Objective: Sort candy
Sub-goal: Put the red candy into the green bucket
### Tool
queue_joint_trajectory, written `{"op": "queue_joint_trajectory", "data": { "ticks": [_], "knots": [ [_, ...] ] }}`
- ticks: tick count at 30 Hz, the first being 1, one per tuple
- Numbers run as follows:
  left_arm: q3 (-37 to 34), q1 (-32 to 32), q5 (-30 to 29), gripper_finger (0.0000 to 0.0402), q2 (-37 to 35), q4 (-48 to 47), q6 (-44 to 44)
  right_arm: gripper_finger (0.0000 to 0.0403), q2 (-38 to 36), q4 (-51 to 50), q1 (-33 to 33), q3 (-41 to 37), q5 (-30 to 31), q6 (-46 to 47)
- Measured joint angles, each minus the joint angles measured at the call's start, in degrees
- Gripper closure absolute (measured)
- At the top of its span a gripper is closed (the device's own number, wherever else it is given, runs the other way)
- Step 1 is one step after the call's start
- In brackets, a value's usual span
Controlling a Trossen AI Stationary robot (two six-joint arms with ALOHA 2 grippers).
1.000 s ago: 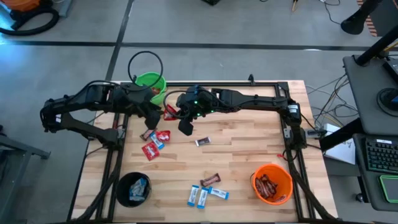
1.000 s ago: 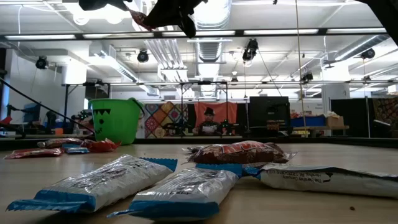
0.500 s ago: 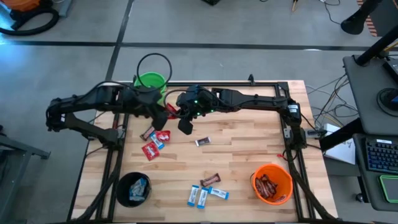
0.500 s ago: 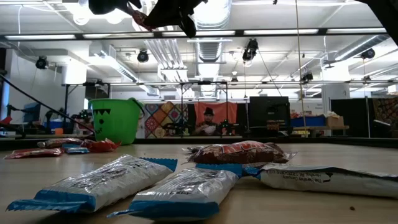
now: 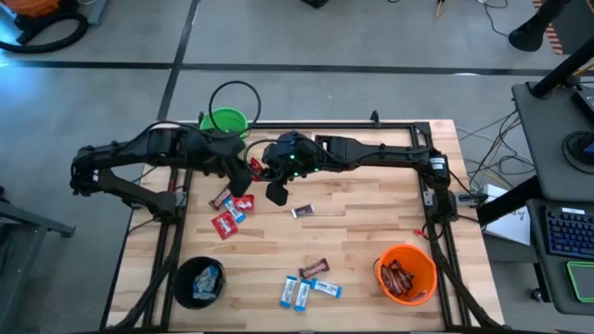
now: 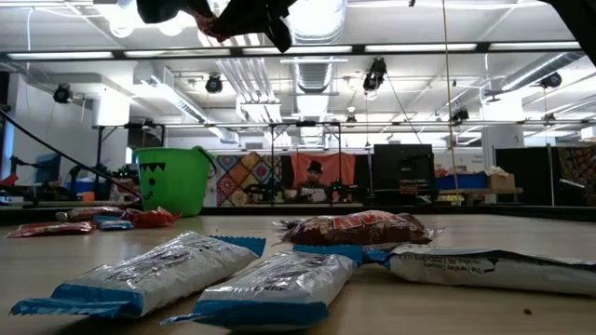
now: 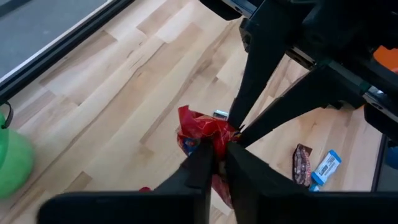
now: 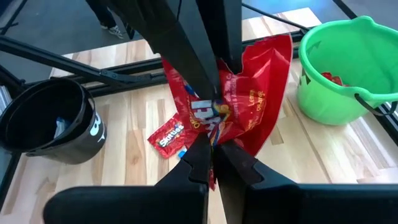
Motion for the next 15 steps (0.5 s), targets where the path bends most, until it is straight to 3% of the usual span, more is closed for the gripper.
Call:
{"op": "queue_joint_trajectory", "data": {
  "ticks": [15],
  "knots": [
    [0.0, 0.0, 0.9, 0.0401, -0.7, -0.3, 0.2, 0.0387, 0.0, 0.2, 0.0, 0.0, 2.4, -0.4]
  ]
}}
